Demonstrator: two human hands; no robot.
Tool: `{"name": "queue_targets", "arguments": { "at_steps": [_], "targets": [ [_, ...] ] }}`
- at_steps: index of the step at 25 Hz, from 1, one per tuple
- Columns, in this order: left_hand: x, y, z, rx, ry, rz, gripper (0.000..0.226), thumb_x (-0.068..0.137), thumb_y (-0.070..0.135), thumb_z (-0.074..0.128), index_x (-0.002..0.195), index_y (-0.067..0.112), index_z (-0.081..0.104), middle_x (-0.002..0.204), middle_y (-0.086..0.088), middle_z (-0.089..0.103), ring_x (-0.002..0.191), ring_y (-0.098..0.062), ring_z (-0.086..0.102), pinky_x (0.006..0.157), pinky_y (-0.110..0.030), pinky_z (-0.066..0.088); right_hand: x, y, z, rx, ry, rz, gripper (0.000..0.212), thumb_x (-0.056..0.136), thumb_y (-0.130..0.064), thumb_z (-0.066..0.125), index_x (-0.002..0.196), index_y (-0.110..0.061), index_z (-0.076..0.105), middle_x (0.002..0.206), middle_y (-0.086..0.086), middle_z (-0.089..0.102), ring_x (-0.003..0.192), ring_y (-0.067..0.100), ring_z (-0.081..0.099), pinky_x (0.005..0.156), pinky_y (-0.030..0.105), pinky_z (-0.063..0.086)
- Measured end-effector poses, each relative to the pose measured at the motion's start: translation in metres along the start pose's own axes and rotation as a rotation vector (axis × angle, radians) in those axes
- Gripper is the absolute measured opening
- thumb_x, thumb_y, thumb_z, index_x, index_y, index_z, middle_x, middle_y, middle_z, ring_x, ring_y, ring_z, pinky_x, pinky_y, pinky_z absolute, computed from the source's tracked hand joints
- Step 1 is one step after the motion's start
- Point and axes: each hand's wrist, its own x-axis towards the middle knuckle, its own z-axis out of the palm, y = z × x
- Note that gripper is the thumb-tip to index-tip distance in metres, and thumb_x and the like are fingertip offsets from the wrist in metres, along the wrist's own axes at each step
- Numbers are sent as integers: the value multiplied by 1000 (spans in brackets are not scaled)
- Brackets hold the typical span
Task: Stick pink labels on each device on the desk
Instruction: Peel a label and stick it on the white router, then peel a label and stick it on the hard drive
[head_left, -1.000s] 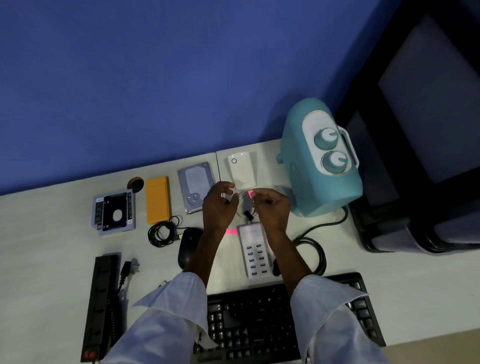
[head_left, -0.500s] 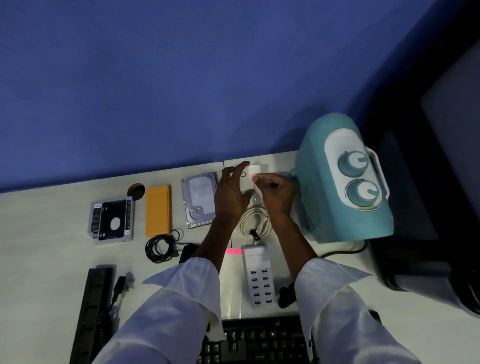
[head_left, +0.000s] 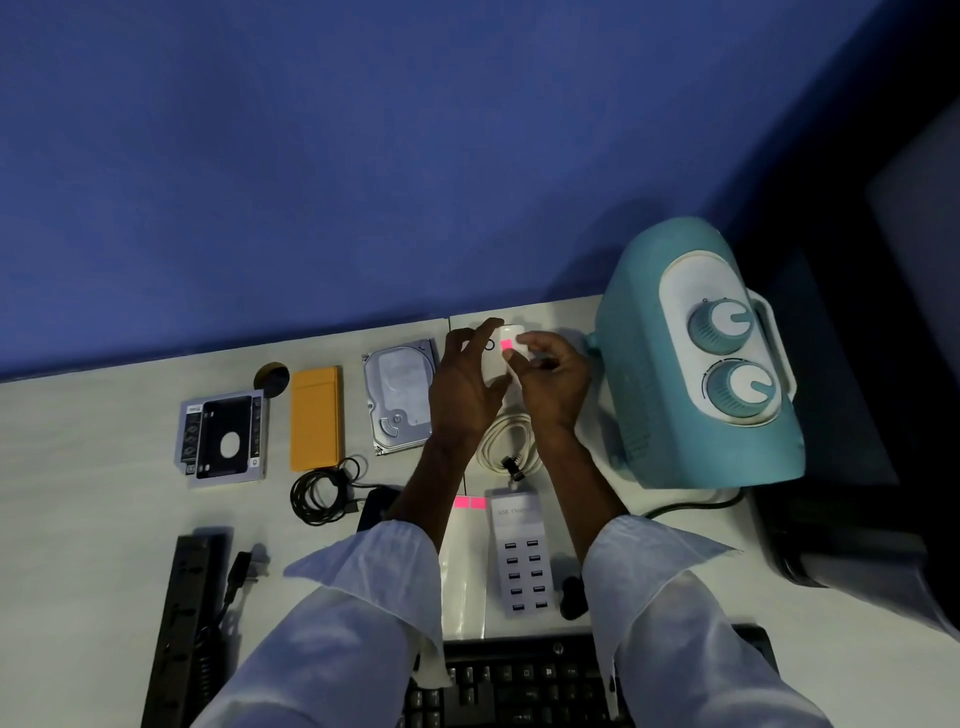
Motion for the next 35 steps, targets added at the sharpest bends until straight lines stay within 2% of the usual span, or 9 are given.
{"name": "queue_targets", "arguments": {
  "at_steps": [3, 8, 14, 17, 20, 24, 29, 33, 35],
  "targets": [
    [0, 0, 1, -11, 3, -2, 63, 80, 28, 75, 137, 29, 48, 131, 0, 53, 113, -13, 55, 82, -15, 46, 1, -8, 1, 40, 58, 29, 37, 66, -15, 91, 89, -14, 62, 89, -2, 69, 76, 3, 62, 66, 9, 49],
    [2, -3, 3, 21, -35, -24, 64, 81, 34, 73, 138, 29, 46, 136, -2, 51, 116, -21, 57, 86, -28, 52, 3, -8, 5, 16, 70, 100, 36, 67, -22, 91, 87, -10, 64, 84, 0, 69, 74, 10, 63, 65, 7, 47],
    [-14, -13, -15, -43, -79, 13, 76, 75, 24, 80, 141, 23, 42, 133, -6, 53, 105, -23, 62, 80, -32, 59, -25, -14, -16, -53, 24, 5, 38, 69, -1, 85, 95, -13, 60, 93, 1, 67, 79, 13, 62, 65, 3, 45],
    [-59, -30, -33, -142, -34, -20, 56, 78, 18, 77, 129, 17, 53, 120, -7, 60, 94, -19, 63, 76, -31, 59, -74, -14, -27, -22, -26, -27, 37, 74, -1, 80, 103, -11, 60, 97, 3, 68, 85, 14, 65, 72, 15, 51],
    [-114, -38, -52, -11, -139, -46, 40, 84, 19, 71, 122, 14, 60, 120, -5, 63, 102, -21, 64, 85, -31, 55, -135, -11, -33, -60, -96, -54, 31, 80, -6, 72, 102, -24, 59, 92, -6, 68, 85, 11, 67, 74, 26, 55],
    [-158, -41, -55, 213, -318, -44, 57, 87, 39, 63, 136, 13, 50, 132, -9, 55, 119, -26, 53, 97, -36, 47, -199, -7, -38, -145, -142, -24, 30, 85, -3, 62, 102, -28, 59, 93, -15, 67, 86, 1, 63, 73, 14, 49],
    [-174, -40, -49, 366, -413, -71, 69, 86, 35, 65, 144, 11, 36, 140, -14, 42, 128, -30, 42, 98, -39, 44, -231, 12, -45, -263, -177, -18, 39, 81, 1, 57, 99, -34, 56, 99, -15, 65, 94, 9, 65, 84, 35, 55],
    [-175, -41, -48, 261, -383, -118, 64, 81, 27, 72, 138, 14, 46, 134, -12, 48, 124, -29, 45, 99, -34, 40, -245, 20, -50, -370, -226, 28, 32, 85, -11, 58, 116, -20, 58, 114, -8, 65, 104, 15, 64, 90, 36, 54],
    [-173, -40, -48, 206, -374, -139, 55, 76, 21, 77, 126, 13, 56, 124, -12, 54, 114, -27, 51, 90, -27, 40, -250, 22, -51, -408, -266, 44, 38, 86, -16, 56, 123, -19, 56, 122, -3, 65, 110, 18, 64, 95, 37, 53]
  ]
}}
